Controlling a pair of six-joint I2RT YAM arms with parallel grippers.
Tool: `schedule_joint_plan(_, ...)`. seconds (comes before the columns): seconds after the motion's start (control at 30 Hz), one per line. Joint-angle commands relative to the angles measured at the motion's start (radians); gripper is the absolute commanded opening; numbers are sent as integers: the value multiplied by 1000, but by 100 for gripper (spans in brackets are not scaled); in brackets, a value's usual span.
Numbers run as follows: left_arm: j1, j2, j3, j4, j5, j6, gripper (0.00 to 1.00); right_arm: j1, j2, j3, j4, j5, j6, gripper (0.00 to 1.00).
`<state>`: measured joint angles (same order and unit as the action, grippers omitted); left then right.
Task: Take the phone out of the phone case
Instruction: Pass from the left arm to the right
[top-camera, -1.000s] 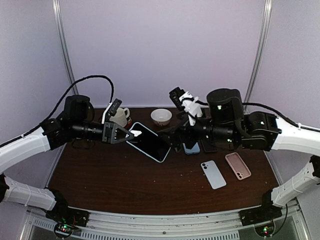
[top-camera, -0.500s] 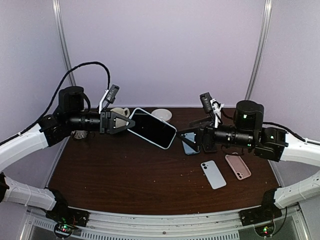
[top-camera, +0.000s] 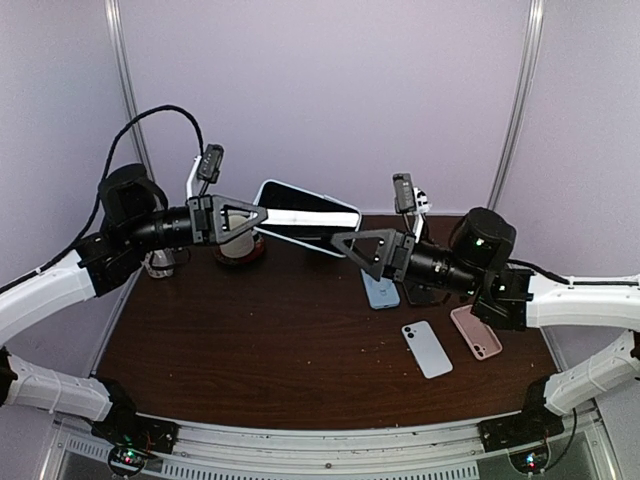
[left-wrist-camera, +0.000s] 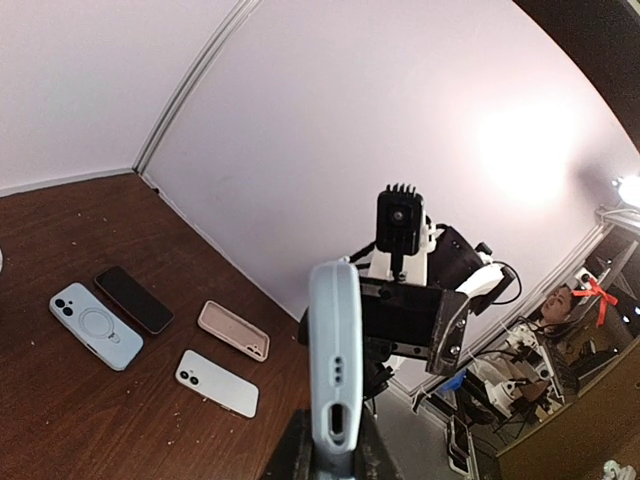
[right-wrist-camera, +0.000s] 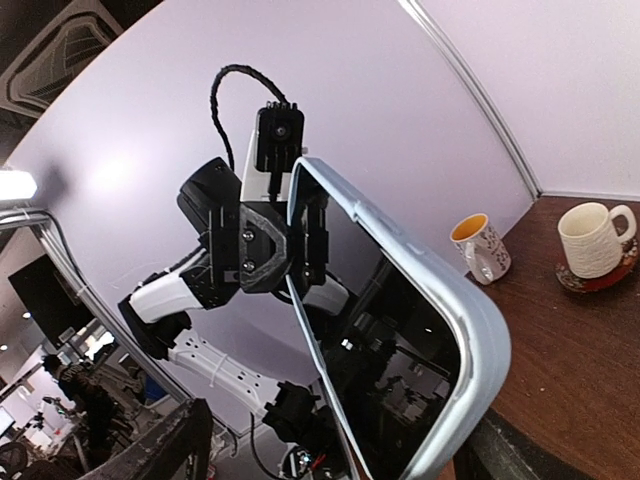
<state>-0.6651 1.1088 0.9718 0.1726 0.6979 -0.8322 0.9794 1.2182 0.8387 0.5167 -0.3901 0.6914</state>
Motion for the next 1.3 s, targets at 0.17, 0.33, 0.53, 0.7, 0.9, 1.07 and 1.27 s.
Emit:
schedule_joint_plan(0.17, -4, -44, -25, 213, -54, -99, 0, -4, 106, 7, 393, -81, 193, 66)
schedule_joint_plan(0.33, -4, -37, -54, 277, -83, -161, 0, -4, 142, 43, 425, -70, 196, 51)
schedule_joint_plan(0.53, -4, -40, -71, 275, -104, -169, 0, -6, 176, 87, 434, -35, 205, 40)
schedule_joint_plan(0.7, -4, -46, -86, 272, -119, -176, 0, -10, 193, 95, 465, -2, 223, 36)
schedule_joint_plan(0.9, -4, -45, -93, 267, -134, -182, 0, -12, 193, 103, 454, 55, 228, 30)
schedule_joint_plan(1.07, -4, -37, -99, 263, -150, -193, 0, -13, 202, 115, 465, 65, 243, 28)
schedule_joint_plan(1.27, -4, -28, -115, 280, -160, -210, 0, -13, 206, 122, 477, 98, 254, 22)
